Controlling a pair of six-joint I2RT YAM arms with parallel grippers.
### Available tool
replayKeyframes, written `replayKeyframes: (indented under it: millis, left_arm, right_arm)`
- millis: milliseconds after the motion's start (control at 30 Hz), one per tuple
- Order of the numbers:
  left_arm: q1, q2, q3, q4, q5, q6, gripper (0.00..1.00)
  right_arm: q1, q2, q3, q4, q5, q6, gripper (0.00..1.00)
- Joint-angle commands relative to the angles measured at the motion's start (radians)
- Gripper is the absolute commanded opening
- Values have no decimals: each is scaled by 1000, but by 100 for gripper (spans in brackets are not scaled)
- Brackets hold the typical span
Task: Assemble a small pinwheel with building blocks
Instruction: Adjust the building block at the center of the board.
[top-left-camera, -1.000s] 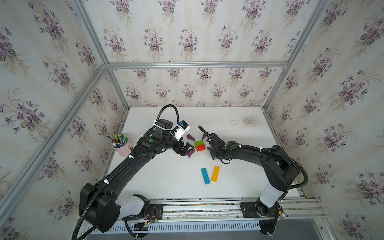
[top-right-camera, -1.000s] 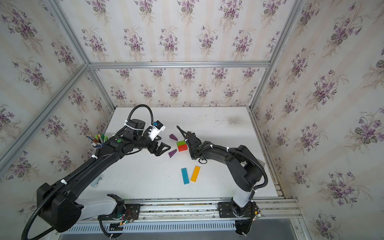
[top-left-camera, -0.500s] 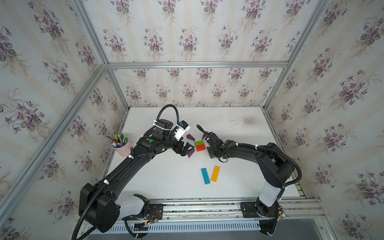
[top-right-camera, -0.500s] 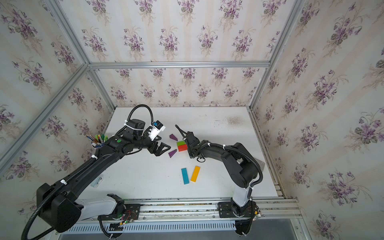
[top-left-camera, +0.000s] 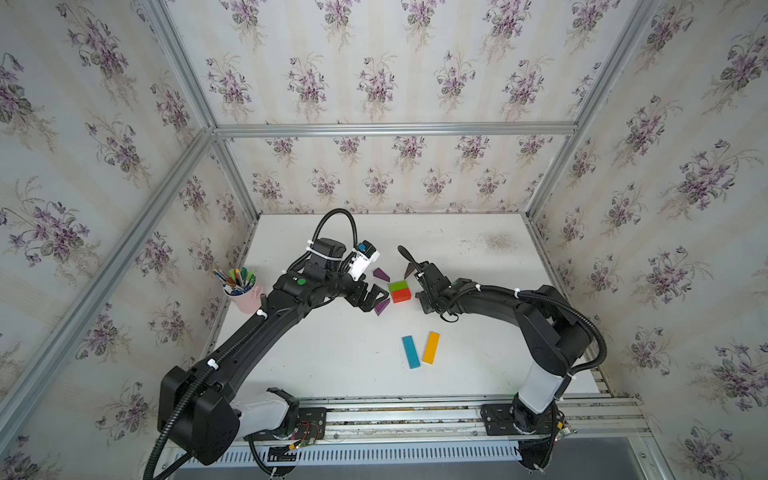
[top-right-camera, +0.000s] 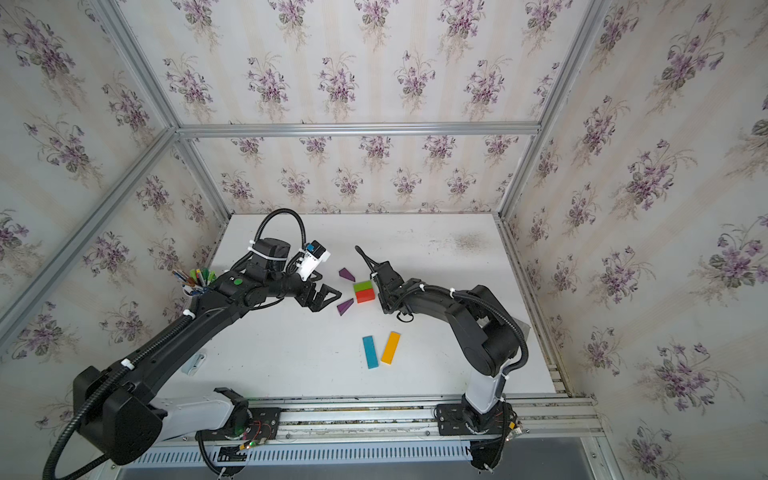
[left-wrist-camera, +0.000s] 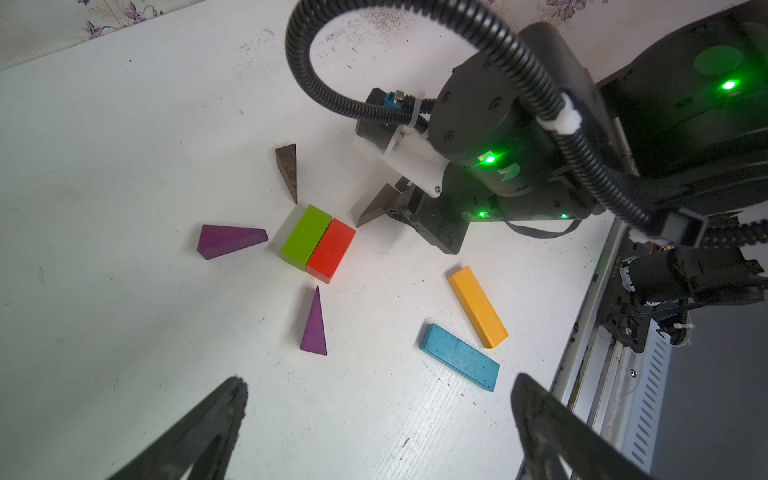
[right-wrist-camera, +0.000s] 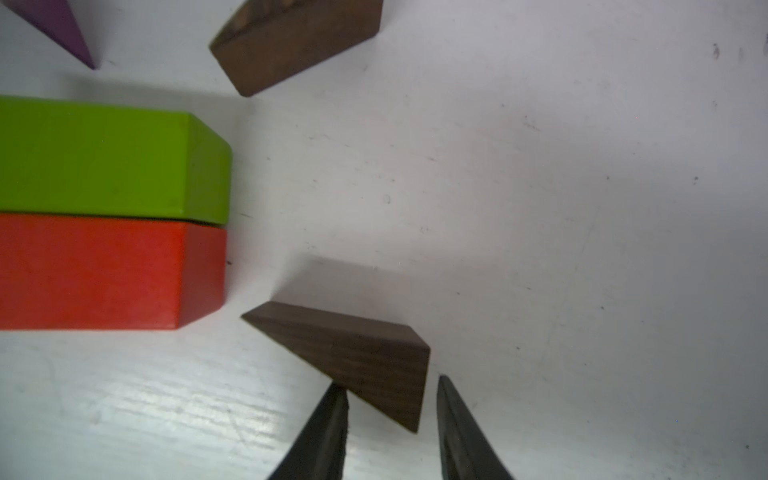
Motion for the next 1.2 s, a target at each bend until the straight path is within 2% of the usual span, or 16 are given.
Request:
replayKeyframes:
  millis: [0,233,367,433,633,867,1167]
  left_arm:
    - [9,0,0,19,6,-33,100]
    - [33,-52,-50,19,1,-92,100]
    - [54,-28,-42,-4,79,-130,99]
    - [54,-30,-43,-12,80,-128,100]
    - [51,-50,-81,-14,30,-105,99]
    - [50,-20,-93,-37,-38,-126,99]
    - [50,-9,-86,-36,-25,-119,99]
  right_arm:
    - [-2,-68,-29,38,-10,-9,41]
    - [-1,-303,-133,19,-43,9,48]
    - [-2,-376,-176,2,-22,57,51]
    - [-20,-365,-182,-16,-3,80,52]
    - [-122,-241,-179,23,-103,147,40]
    - [-125,-122,-149,93,-145,150,38]
    - [-127,-56,-101,112,-120,125,38]
